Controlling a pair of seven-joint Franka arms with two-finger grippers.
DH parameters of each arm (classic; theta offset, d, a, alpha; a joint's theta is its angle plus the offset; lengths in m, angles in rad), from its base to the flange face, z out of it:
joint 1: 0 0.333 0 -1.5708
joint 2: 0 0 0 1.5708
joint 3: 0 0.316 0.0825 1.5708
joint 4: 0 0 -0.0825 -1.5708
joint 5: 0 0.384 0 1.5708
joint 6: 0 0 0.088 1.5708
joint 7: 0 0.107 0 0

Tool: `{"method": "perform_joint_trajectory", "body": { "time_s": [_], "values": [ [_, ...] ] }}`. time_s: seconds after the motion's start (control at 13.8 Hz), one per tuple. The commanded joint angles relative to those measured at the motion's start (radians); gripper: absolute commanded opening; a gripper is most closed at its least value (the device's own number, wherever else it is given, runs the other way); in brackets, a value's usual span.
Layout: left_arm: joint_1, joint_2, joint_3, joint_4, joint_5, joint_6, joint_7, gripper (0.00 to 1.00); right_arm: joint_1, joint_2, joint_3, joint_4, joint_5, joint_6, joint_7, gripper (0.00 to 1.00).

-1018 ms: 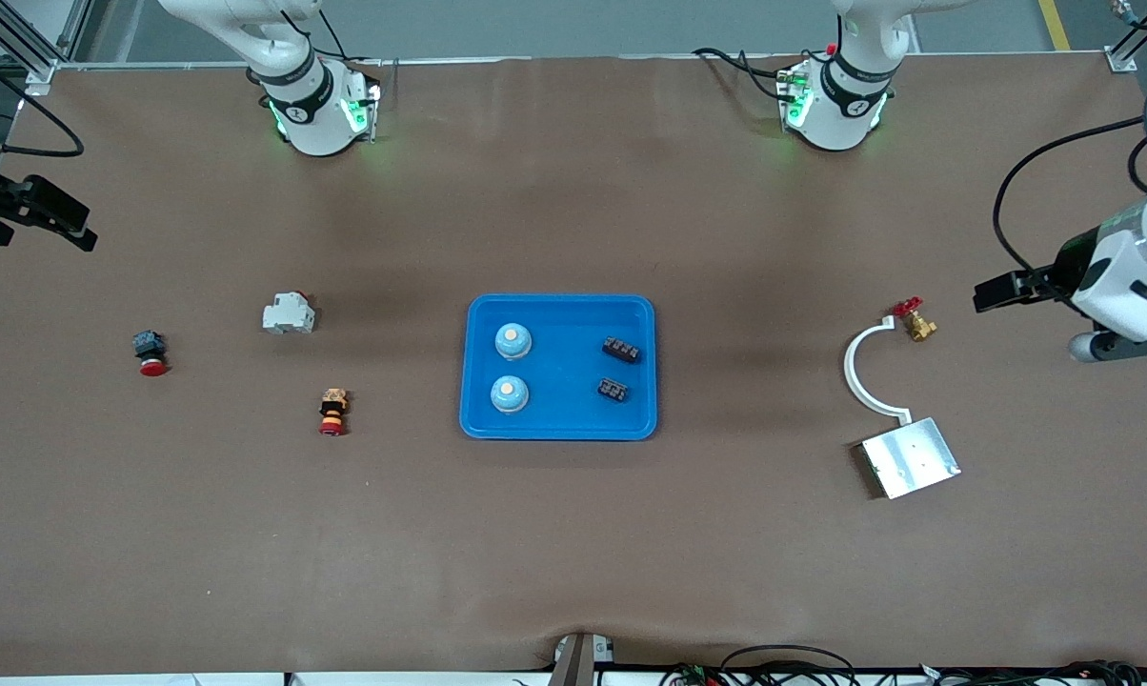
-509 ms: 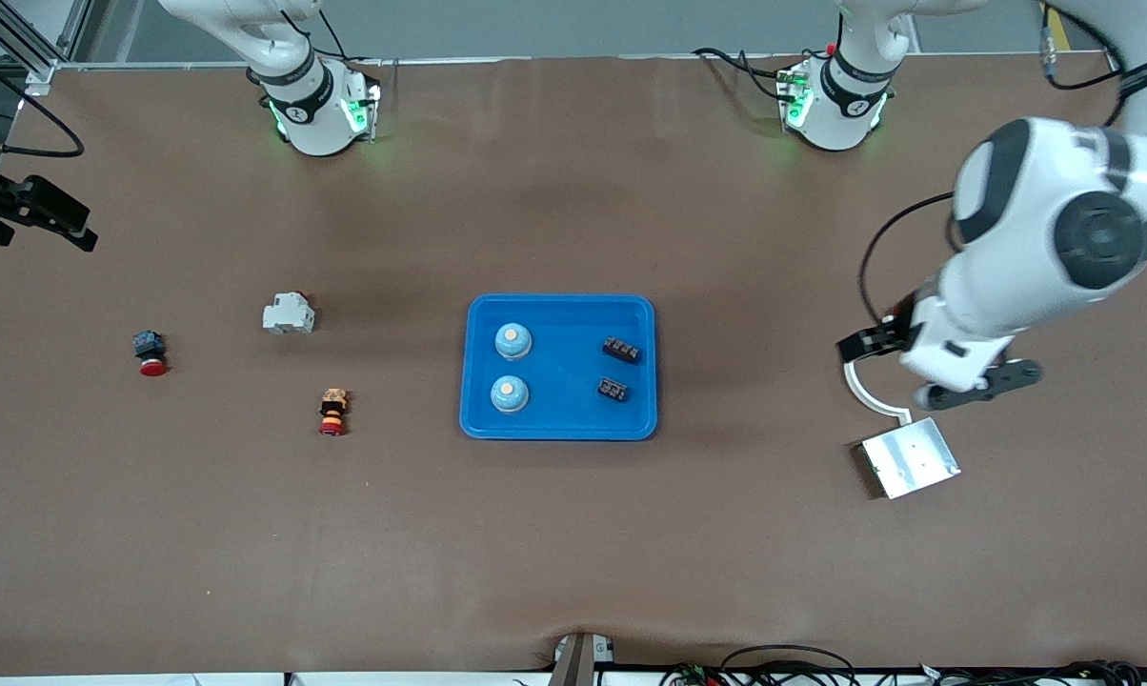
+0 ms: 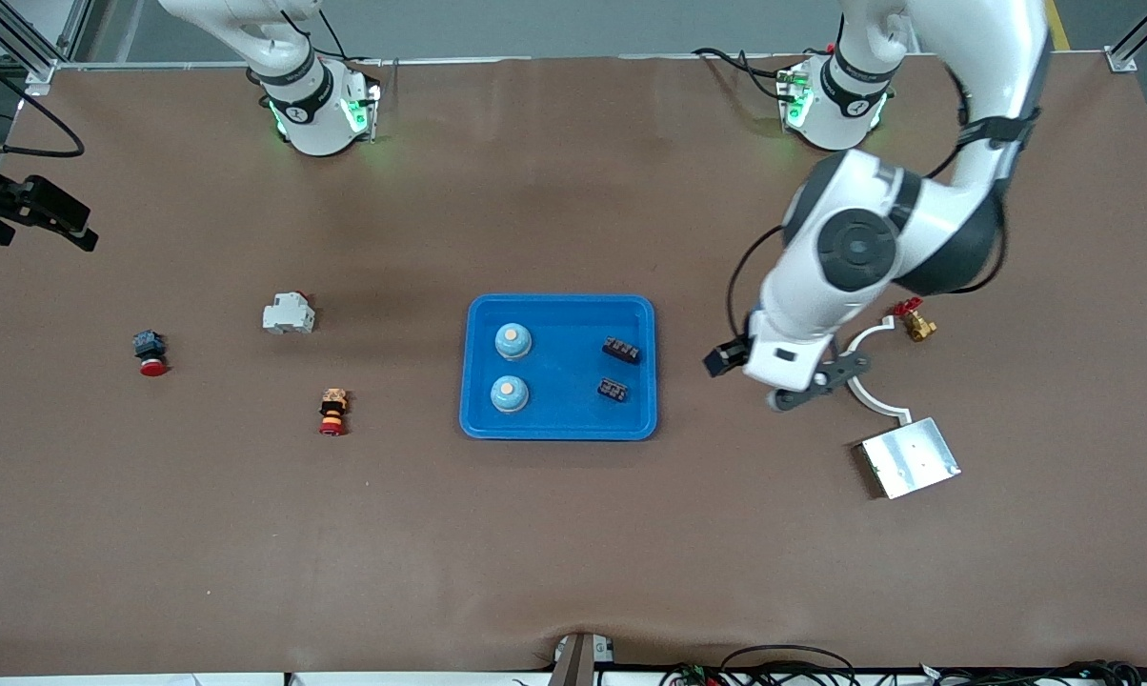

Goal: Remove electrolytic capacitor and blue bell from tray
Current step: 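Reach the left gripper down to a brown capacitor in the tray, then grasp the capacitor with the left gripper while the right gripper reaches the bell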

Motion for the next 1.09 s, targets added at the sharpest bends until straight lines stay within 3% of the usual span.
{"method": "perform_joint_trajectory", "body": {
  "time_s": [0.0, 0.44, 0.8, 1.02],
  "values": [
    [-0.056, 0.047, 0.009, 0.003, -0.005, 0.078, -0.125, 1.0, 0.028, -0.009, 0.01, -0.015, 0.013, 0.003, 0.107, 1.0],
    [-0.149, 0.176, 0.01, 0.003, 0.062, 0.247, -0.572, 1.0, 0.192, -0.018, 0.012, -0.177, 0.029, 0.118, 0.362, 1.0],
    [-0.24, 0.253, 0.015, 0.004, 0.183, 0.252, -0.931, 0.78, 0.373, -0.012, 0.012, -0.368, 0.067, 0.388, 0.679, 1.0],
    [-0.258, 0.273, 0.015, 0.001, 0.23, 0.252, -1.104, 0.75, 0.484, 0.092, 0.01, -0.385, 0.066, 0.491, 0.842, 1.0]
  ]
}}
